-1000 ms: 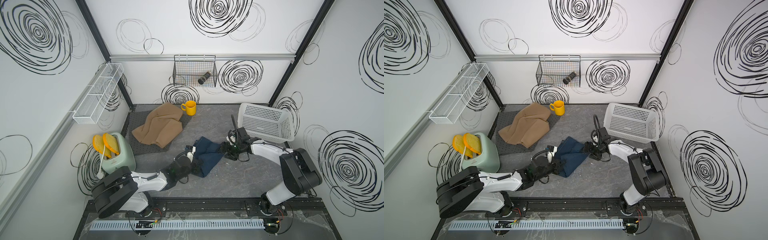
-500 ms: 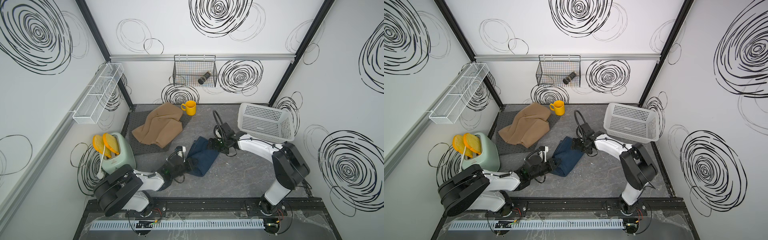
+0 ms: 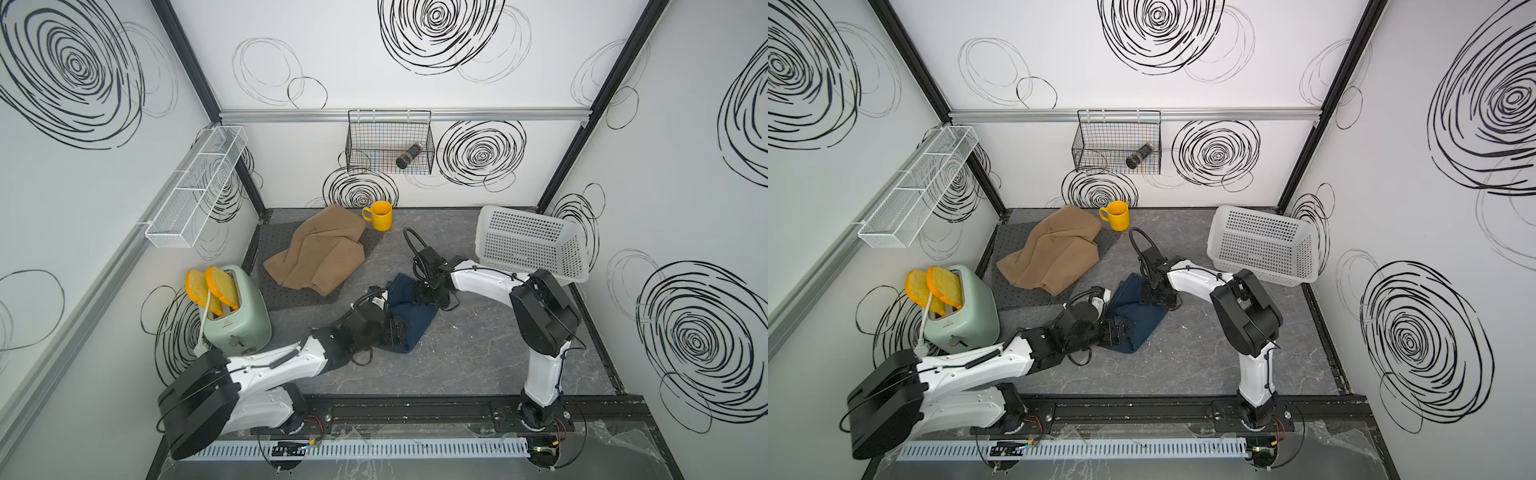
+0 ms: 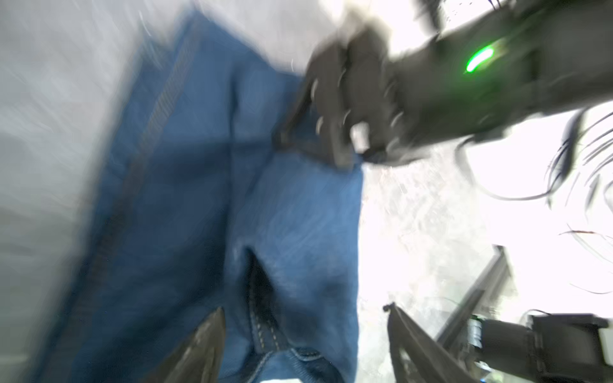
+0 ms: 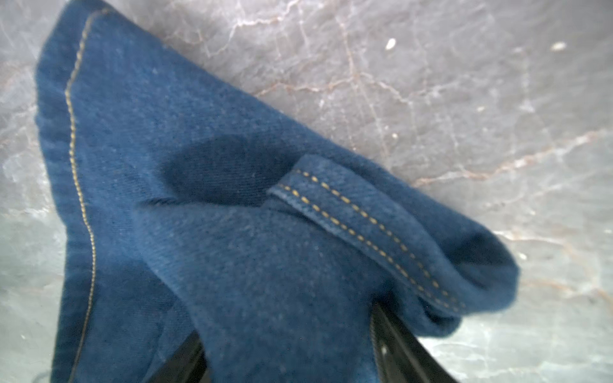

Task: Roll up the skirts
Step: Roll the skirt at the center of the board.

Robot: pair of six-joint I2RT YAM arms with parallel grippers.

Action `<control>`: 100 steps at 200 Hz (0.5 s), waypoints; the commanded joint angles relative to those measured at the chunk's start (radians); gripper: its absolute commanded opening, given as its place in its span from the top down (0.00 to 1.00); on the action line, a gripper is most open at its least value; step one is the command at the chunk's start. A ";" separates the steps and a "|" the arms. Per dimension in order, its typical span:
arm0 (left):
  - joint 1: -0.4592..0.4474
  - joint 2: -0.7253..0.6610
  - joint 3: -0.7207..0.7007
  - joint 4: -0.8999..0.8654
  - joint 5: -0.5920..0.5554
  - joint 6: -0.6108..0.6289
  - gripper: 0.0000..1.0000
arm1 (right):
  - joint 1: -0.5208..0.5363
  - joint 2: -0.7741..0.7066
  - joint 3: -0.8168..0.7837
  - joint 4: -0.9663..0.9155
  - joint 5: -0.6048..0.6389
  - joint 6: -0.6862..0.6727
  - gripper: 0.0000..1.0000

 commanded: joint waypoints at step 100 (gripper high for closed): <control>0.057 0.211 0.192 -0.161 -0.049 0.146 0.08 | 0.009 0.050 -0.023 0.012 -0.102 -0.070 0.32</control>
